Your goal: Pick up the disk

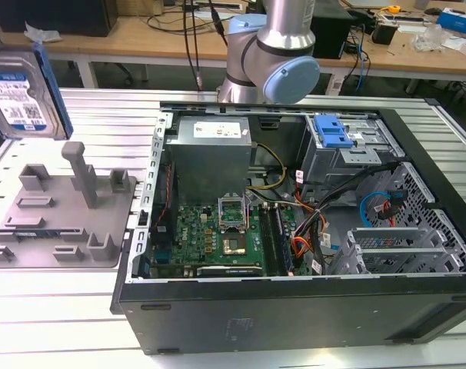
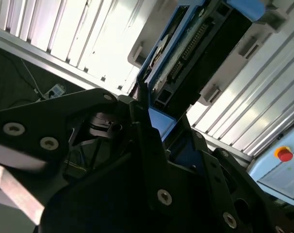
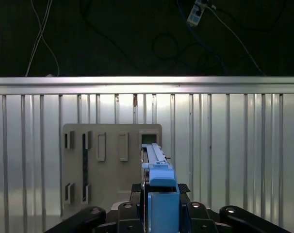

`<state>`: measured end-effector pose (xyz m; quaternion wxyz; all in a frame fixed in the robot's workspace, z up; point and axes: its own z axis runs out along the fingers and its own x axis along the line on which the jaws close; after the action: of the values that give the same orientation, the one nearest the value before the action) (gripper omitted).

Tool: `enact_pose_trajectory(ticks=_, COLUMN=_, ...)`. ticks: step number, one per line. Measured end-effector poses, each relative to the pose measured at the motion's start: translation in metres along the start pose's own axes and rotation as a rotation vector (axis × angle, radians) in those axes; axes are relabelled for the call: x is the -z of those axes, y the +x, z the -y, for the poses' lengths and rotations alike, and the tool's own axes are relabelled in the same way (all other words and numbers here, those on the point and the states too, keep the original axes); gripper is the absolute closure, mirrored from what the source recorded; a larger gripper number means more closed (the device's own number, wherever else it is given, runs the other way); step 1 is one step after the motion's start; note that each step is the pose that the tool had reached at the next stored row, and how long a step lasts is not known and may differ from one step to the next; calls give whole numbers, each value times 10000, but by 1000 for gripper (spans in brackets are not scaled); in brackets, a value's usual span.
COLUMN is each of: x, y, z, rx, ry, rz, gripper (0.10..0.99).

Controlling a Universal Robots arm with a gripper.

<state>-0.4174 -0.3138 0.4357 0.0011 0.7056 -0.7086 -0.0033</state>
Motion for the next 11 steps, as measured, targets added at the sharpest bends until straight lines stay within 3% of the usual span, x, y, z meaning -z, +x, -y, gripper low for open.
enact_pose_trajectory(ticks=2, x=115, y=1, z=-1, rx=0, ry=1, rz=0, gripper=718)
enact_pose_trajectory(ticks=5, x=359, y=4, z=-2, rx=0, ry=2, rz=0, gripper=718)
enact_pose_trajectory(ticks=9, x=554, y=6, z=-3, rx=0, ry=-1, rz=0, gripper=718)
enact_pose_trajectory(ticks=11, x=573, y=7, z=-2, rx=0, ry=0, rz=-1, gripper=718)
